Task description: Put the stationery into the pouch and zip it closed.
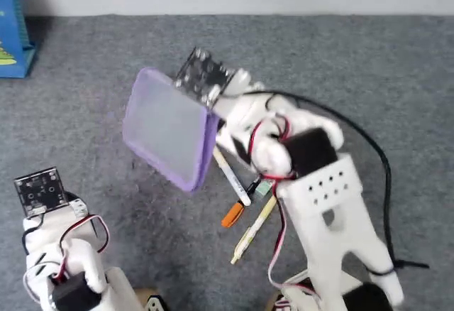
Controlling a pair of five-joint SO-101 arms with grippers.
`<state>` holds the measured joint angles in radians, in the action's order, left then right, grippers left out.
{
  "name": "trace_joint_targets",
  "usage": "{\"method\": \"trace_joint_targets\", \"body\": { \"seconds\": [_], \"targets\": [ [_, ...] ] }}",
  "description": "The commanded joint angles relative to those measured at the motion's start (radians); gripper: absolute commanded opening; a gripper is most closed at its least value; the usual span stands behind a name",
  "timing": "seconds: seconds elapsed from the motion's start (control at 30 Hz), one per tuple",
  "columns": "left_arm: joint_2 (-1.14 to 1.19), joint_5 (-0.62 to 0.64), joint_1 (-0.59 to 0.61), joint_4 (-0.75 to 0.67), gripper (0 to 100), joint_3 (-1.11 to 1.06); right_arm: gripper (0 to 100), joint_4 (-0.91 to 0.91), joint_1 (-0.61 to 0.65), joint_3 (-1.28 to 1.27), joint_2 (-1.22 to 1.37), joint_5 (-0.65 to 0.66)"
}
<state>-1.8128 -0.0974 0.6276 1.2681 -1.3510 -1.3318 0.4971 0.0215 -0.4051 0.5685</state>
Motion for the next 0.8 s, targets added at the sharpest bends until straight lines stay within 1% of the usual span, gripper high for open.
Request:
{"method": "trace_joint_targets", "body": {
  "seconds": [0.0,0.1,0.23,0.33,0.43,0.53,0.63,0.7,0.77],
  "targets": [
    [-0.011,0.011,0.005,-0.018,5,0.091,1.0,0.001,-0.025,0.222,0.076,0.021],
    [-0.011,0.011,0.005,0.006,5,0.107,1.0,-0.002,-0.025,0.379,0.174,0.028],
    [-0.011,0.011,0.003,0.089,5,0.163,1.0,-0.007,-0.018,0.562,0.297,0.025],
    [-0.011,0.014,0.005,0.109,5,0.203,1.0,-0.022,0.019,0.661,0.363,0.021],
    [-0.011,0.054,0.005,0.107,5,0.220,1.0,-0.127,0.102,0.740,0.387,0.021],
    [-0.011,0.060,0.003,0.107,5,0.259,1.0,-0.236,0.185,0.784,0.387,0.021],
    [-0.011,0.071,0.003,0.107,10,0.315,1.0,-0.358,0.251,0.835,0.387,0.020],
    [-0.011,0.121,0.003,0.110,15,0.344,1.0,-0.433,0.294,0.855,0.387,0.020],
    [-0.011,0.166,0.003,0.114,20,0.364,1.0,-0.466,0.334,0.850,0.386,0.017]
  ]
}}
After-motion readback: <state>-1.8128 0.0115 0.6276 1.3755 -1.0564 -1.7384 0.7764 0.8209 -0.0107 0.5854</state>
